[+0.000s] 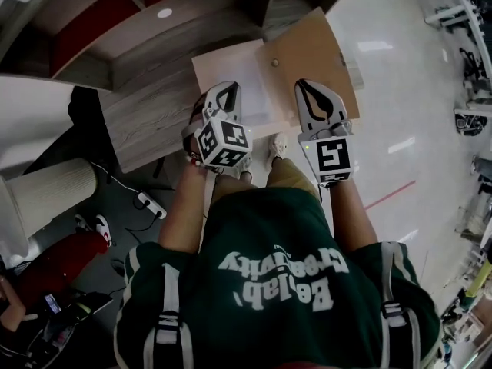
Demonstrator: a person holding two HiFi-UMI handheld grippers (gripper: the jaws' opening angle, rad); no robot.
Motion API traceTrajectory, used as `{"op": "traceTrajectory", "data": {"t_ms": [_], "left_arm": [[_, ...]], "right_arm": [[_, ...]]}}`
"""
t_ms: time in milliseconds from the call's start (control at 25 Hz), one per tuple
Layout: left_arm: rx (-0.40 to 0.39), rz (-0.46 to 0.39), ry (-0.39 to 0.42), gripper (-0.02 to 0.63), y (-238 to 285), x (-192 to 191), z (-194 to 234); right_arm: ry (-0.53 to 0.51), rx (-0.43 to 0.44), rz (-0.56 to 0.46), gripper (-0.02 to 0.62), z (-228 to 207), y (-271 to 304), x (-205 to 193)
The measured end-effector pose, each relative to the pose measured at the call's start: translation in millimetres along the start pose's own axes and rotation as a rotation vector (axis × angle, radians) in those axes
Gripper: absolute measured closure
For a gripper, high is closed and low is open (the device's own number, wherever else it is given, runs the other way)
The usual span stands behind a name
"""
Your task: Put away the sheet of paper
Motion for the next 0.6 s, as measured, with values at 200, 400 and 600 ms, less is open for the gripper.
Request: {"op": "traceTrajectory", "data": {"t_ms": [200, 400, 600], "left_arm": [[0.033, -0.116, -0.091, 0.588, -68.3, 23.4, -13.8], [0.11, -0.167, -0.138, 0.588, -128.7, 30.5, -38.7], [0.164, -0.214, -0.212, 0.588, -187.0, 29.5, -90.5]], "right_arm": [[0.012, -0.004, -0.048, 0.56, 10.2, -48.7, 6.8], [0.013, 0.013, -0.102, 0.56, 20.9, -101.1, 5.8], [0.012, 0.055, -0.131, 0.56, 36.8, -162.0, -18.0]]}}
Point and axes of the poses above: the fingertips, and each gripper's own axes: y forward along the fingers, z to its left, x out of its top, the point moved 2 cm from there along -y, backward along the fingers, and after that the axes turned 7 degrees about z, right-handed, at the moved point
